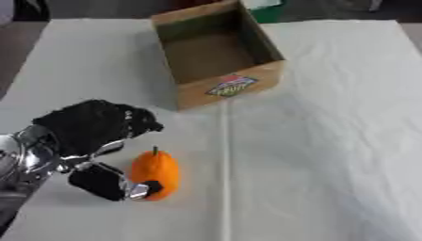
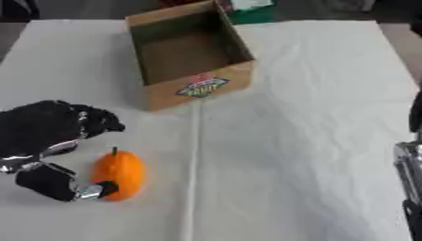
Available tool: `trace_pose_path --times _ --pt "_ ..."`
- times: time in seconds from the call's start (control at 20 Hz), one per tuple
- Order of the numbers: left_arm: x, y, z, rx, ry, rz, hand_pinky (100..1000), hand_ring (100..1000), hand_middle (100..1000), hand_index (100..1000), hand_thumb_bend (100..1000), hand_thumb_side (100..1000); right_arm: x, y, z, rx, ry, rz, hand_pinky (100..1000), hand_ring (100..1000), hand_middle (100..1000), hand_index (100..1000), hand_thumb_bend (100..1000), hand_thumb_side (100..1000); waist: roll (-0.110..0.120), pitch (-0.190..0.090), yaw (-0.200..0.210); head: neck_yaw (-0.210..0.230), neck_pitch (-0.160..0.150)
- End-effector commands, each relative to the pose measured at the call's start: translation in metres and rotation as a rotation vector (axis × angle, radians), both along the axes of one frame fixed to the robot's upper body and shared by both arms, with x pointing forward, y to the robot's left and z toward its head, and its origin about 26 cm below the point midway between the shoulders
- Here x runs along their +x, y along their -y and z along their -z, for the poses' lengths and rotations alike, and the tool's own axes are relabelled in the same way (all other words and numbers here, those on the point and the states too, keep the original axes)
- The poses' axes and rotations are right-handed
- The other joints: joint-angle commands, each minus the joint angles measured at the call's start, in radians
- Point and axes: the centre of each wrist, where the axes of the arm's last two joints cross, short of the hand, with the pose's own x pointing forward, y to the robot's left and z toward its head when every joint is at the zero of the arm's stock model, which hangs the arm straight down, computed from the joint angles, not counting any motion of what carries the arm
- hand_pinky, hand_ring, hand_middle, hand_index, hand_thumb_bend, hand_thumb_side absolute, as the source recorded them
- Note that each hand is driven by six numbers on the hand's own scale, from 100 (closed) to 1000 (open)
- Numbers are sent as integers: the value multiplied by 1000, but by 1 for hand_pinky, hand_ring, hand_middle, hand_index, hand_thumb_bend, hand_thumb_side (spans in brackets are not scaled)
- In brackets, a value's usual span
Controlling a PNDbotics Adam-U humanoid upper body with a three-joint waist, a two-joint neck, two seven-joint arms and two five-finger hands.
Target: Pick up objects on the table and place them in the box.
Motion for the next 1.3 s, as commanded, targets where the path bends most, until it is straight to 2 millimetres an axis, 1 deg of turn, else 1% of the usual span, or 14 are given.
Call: trace_pose_path --times 0.05,0.2,0.25,0.4,0.5,0.6,0.65,0.7,0.8,0.85,0.9,1.0,1.2,1.3 --pt "3 -3 -2 33 -13 -18 582 820 848 959 696 840 -2 0 -7 -14 22 -5 801 814 696 821 100 1000 0 -15 -1 -2 -13" --pt "8 -6 3 48 -75 -31 583 813 829 959 957 795 -2 0 -6 -14 20 -6 802 815 695 821 100 1000 0 -13 -3 0 -15" --pt "11 -6 5 50 -99 -37 582 809 825 957 993 786 -2 0 -6 -14 19 -6 802 815 695 820 100 1000 1 -12 -3 0 -15" --pt "17 -7 9 40 -138 -50 570 799 814 946 1000 788 -2 -1 -5 -14 15 -7 802 815 694 820 100 1000 2 -10 -4 2 -15" --pt "20 -6 11 28 -125 -62 561 792 804 939 904 813 -2 -1 -5 -13 12 -7 803 816 693 818 100 1000 2 -9 -4 2 -17" --pt "22 -3 13 21 -106 -69 560 792 804 939 875 821 -2 -1 -4 -13 9 -9 803 815 692 817 100 1000 2 -8 -5 3 -17" --pt "23 -2 14 19 -95 -71 556 791 804 936 813 833 -2 -2 -4 -12 7 -9 803 816 691 816 100 1000 2 -8 -6 4 -17" --pt "24 -1 14 17 -81 -73 556 791 803 935 802 834 -2 -2 -4 -12 6 -10 803 816 691 816 100 1000 2 -7 -7 5 -18" --pt "26 2 17 7 -59 -78 546 778 793 928 734 853 -2 -2 -3 -11 4 -10 804 815 690 815 100 1000 3 -6 -9 5 -18" --pt "26 2 19 -1 -54 -81 544 774 789 924 728 854 -2 -2 -3 -11 3 -10 804 815 689 814 100 1000 3 -5 -10 5 -18" --pt "27 3 21 -12 -50 -84 537 760 776 914 667 856 -2 -2 -3 -11 3 -10 804 815 688 813 100 1000 3 -4 -10 5 -17" --pt "27 3 24 -40 -34 -93 534 753 768 908 651 858 -2 -2 -3 -10 1 -10 804 815 687 812 100 1000 4 -2 -10 5 -17" --pt "26 4 35 -94 -58 -91 506 703 736 899 574 781 -2 -3 -2 -9 -1 -12 805 815 684 809 100 1000 5 1 -10 7 -18" --pt "26 4 39 -117 -85 -87 499 682 714 910 556 753 -2 -3 -2 -8 -2 -12 805 814 683 807 100 1000 5 1 -10 7 -19"
